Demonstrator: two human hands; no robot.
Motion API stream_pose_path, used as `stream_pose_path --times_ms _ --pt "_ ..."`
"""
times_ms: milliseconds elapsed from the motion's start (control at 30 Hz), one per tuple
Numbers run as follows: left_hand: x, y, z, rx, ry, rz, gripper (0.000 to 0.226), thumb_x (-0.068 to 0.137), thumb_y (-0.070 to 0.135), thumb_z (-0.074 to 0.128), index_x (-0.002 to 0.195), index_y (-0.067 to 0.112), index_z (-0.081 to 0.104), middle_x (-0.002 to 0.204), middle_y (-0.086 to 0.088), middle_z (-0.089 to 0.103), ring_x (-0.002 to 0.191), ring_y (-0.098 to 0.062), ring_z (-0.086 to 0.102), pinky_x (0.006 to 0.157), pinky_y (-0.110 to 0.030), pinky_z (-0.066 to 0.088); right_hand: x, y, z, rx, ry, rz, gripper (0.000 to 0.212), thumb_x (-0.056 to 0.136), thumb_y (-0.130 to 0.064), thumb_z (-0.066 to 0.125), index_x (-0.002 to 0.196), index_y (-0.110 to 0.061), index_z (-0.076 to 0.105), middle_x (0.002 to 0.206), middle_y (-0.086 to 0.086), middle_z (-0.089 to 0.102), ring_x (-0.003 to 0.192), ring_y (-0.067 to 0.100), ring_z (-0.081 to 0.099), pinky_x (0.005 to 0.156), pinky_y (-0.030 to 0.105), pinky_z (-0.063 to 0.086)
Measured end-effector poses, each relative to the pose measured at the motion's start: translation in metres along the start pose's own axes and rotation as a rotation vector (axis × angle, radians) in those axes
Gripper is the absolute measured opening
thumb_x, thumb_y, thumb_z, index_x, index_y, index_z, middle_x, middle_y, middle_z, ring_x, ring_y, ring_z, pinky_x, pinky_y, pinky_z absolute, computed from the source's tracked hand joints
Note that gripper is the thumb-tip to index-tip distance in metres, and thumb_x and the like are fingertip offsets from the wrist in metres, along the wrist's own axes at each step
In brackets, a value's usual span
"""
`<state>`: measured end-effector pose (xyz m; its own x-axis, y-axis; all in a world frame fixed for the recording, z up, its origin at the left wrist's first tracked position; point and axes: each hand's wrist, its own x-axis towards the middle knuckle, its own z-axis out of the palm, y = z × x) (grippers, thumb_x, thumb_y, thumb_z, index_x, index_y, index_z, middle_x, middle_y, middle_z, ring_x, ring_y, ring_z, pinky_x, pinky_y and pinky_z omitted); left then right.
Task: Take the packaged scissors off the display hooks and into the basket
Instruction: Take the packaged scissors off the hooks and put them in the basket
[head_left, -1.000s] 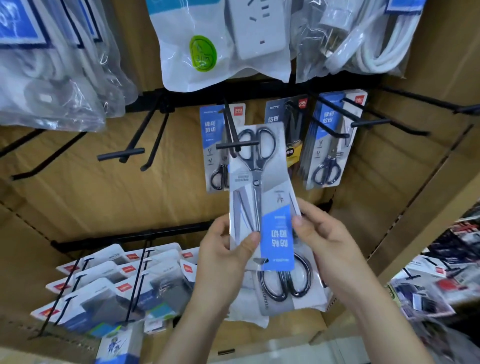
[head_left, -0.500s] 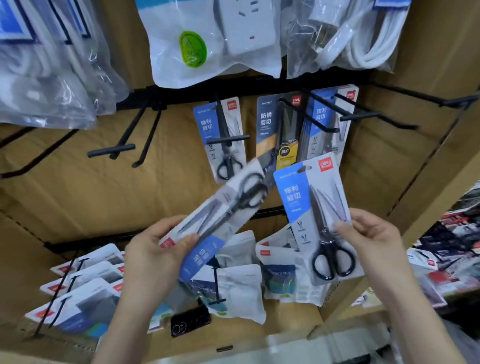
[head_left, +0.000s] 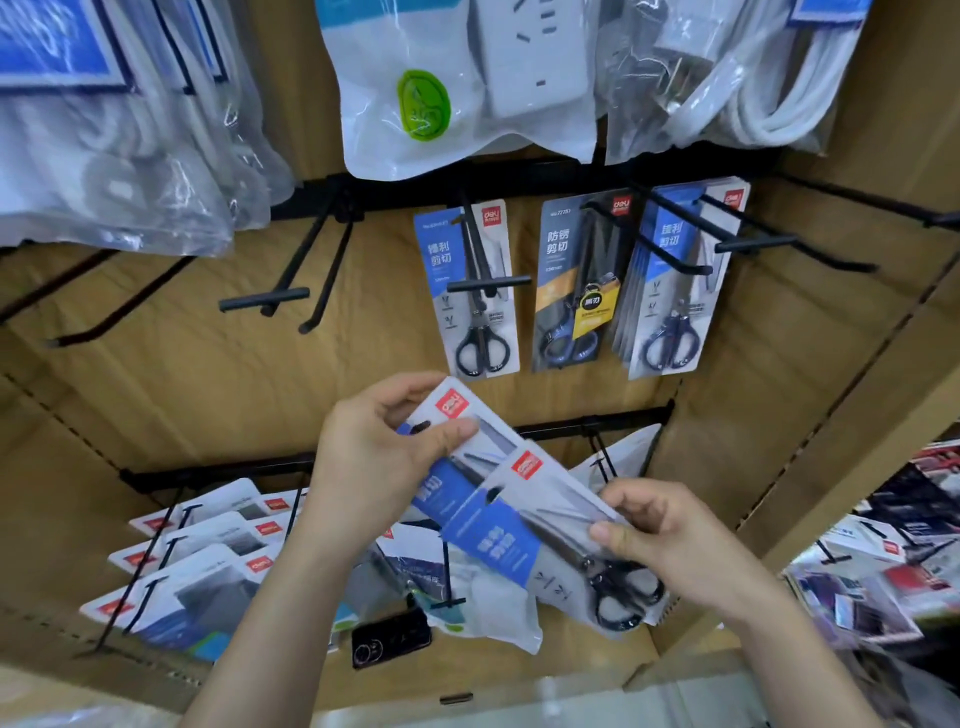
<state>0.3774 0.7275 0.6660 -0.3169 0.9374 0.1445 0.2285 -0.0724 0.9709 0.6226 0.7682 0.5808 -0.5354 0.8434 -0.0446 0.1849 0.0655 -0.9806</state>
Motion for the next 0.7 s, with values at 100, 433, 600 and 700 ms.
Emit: stream_pose_path --times_ms 100,433,600,700 --pt "0.002 -0.003 -0.004 -0.137 -0.009 -0.008 0.037 0.069 0.02 0.078 0.104 0.026 0.069 0.075 0.0 0.076 0.067 -0.011 0.071 0.059 -0.02 0.054 0.001 0.004 -0.002 0.071 0.092 -0.017 0.011 0.087 0.002 0.067 0.078 -0.004 0.068 0.074 0.004 0.071 0.068 0.008 0.064 0.062 0.018 0.05" --pt "-0.011 0.01 0.015 -0.202 0.11 0.134 0.004 0.075 0.024 0.072 0.079 0.023 0.073 0.073 0.005 0.075 0.064 -0.005 0.066 0.059 -0.018 0.054 -0.001 0.013 0.006 0.277 0.162 -0.076 0.012 0.077 -0.011 0.069 0.082 0.0 0.071 0.084 0.01 0.075 0.077 0.011 0.068 0.069 0.018 0.052" --pt "-0.001 0.033 0.021 -0.18 0.164 0.276 0.004 0.077 0.026 0.071 0.081 0.026 0.071 0.074 0.015 0.072 0.067 -0.002 0.066 0.06 -0.017 0.054 0.003 0.003 0.012 0.309 0.139 -0.112 0.019 0.078 -0.008 0.067 0.09 0.005 0.07 0.089 0.011 0.077 0.08 0.013 0.071 0.071 0.019 0.053" --pt "0.005 0.04 0.022 -0.19 0.176 0.289 0.005 0.078 0.027 0.071 0.083 0.025 0.07 0.076 0.014 0.072 0.07 -0.004 0.068 0.062 -0.019 0.056 0.004 -0.001 0.014 0.35 0.167 -0.128 0.02 0.077 -0.007 0.067 0.092 0.005 0.071 0.092 0.013 0.077 0.082 0.015 0.072 0.072 0.02 0.055"
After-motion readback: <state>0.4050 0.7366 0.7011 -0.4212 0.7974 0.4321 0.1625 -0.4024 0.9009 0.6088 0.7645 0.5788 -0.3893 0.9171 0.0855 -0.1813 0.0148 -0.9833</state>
